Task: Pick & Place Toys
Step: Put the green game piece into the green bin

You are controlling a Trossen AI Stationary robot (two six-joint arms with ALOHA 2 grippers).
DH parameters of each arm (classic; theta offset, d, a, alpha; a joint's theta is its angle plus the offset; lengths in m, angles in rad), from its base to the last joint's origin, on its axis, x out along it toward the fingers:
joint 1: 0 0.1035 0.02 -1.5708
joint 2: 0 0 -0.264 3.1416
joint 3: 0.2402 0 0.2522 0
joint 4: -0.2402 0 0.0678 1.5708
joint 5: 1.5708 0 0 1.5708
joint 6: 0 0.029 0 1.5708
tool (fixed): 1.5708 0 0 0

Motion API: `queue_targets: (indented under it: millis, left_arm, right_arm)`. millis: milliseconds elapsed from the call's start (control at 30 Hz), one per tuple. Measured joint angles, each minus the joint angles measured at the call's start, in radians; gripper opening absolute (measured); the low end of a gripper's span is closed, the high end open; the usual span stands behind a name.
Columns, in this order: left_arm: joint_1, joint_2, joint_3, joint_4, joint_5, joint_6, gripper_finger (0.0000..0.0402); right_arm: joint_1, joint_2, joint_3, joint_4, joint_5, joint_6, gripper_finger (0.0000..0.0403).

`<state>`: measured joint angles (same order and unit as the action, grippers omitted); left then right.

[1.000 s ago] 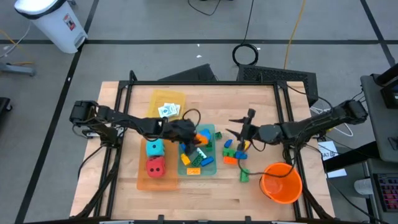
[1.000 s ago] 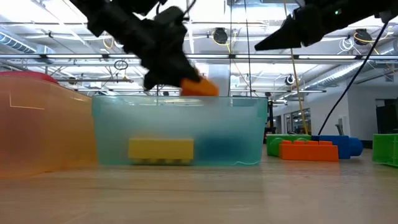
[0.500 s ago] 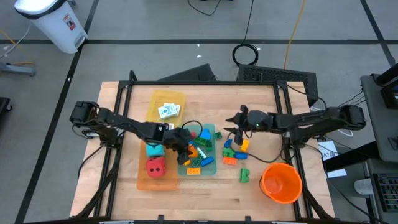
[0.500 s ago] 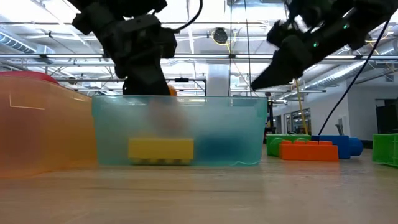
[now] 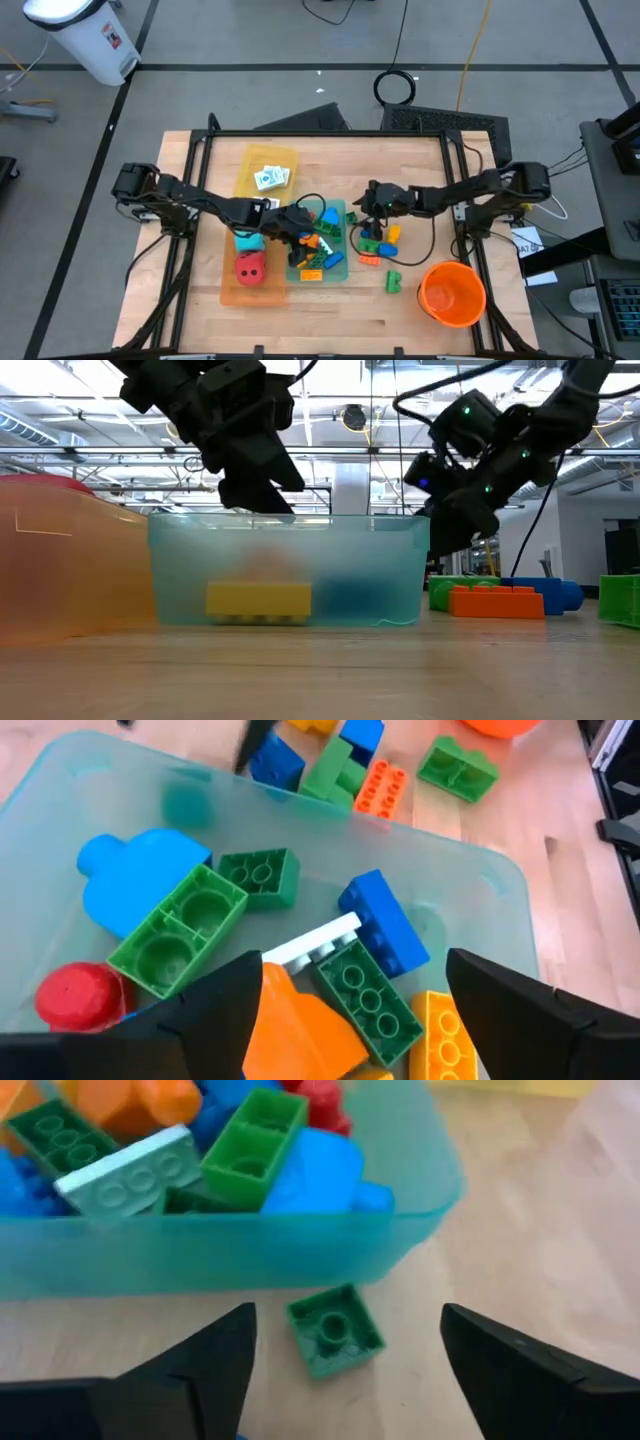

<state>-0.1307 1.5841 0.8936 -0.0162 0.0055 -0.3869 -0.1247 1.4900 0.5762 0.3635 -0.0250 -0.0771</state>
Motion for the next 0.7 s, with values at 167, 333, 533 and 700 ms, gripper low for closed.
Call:
queue_targets:
  millis: [167,333,533,700]
  left_arm:
    - [0.001,0.000,0.000,0.017,-0.015,0.000,0.0322]
    - [0.001,0.000,0.000,0.022,-0.016,0.026,0.0315]
    - [0.001,0.000,0.000,0.032,-0.016,0.026,0.0319]
    - [0.001,0.000,0.000,0.031,-0.016,0.029,0.0319]
  right_arm:
    - [-0.017,0.069,0.000,0.059,-0.019,-0.008,0.0299]
    - [-0.026,0.113,0.000,0.086,-0.112,-0.007,0.0296]
    - [-0.027,0.174,0.000,0.122,-0.109,-0.056,0.0285]
    - [-0.027,0.190,0.000,0.149,-0.109,-0.096,0.0262]
